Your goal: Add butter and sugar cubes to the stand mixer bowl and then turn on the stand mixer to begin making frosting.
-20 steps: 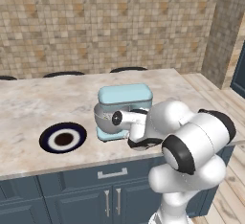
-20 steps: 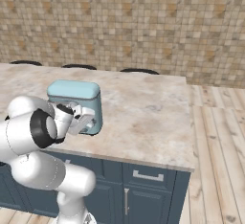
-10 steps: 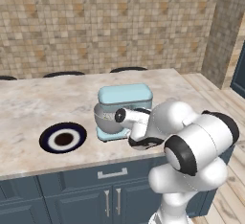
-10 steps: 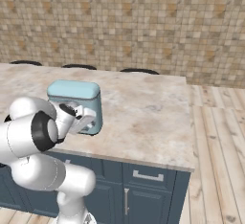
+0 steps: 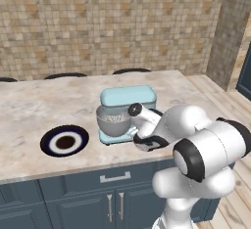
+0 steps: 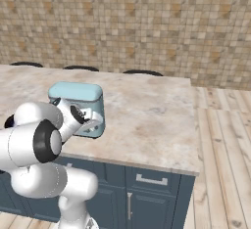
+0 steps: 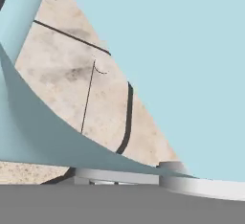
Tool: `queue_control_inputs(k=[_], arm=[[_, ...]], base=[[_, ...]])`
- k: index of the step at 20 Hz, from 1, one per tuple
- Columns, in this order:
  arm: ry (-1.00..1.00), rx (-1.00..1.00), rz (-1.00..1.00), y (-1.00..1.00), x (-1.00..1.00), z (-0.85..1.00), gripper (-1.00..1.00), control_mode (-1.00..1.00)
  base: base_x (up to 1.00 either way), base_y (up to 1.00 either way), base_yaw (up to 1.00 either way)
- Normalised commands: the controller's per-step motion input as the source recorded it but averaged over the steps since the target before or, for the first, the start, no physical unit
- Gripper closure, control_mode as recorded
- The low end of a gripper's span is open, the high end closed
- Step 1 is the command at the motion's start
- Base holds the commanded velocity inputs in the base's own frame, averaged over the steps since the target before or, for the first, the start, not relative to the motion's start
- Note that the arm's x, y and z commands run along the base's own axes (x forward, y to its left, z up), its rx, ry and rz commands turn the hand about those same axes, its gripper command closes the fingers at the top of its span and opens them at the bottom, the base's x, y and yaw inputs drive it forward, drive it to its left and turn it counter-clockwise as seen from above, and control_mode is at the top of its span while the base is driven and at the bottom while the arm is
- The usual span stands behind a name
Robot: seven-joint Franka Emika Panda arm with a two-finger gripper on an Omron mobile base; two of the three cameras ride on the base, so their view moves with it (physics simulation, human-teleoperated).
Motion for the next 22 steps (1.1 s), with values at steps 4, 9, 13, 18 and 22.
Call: queue_control_inputs(k=[4,9,13,18,22], arm=[[0.00,0.31,0.00,0.00,0.11,0.04,1.00,-1.00],[0.01,0.31,0.00,0.00,0.19,0.04,1.00,-1.00],[0.06,0.31,0.00,0.00,0.31,0.01,1.00,-1.00],[0.09,0.31,0.00,0.00,0.30,0.00,1.00,-1.00],[0.13,0.28,0.00,0.00,0.30,0.00,1.00,-1.00]], base=[[0.00,0.00,0.00],[0.00,0.00,0.00],[0.00,0.00,0.00],[0.00,0.00,0.00],[0.00,0.00,0.00]])
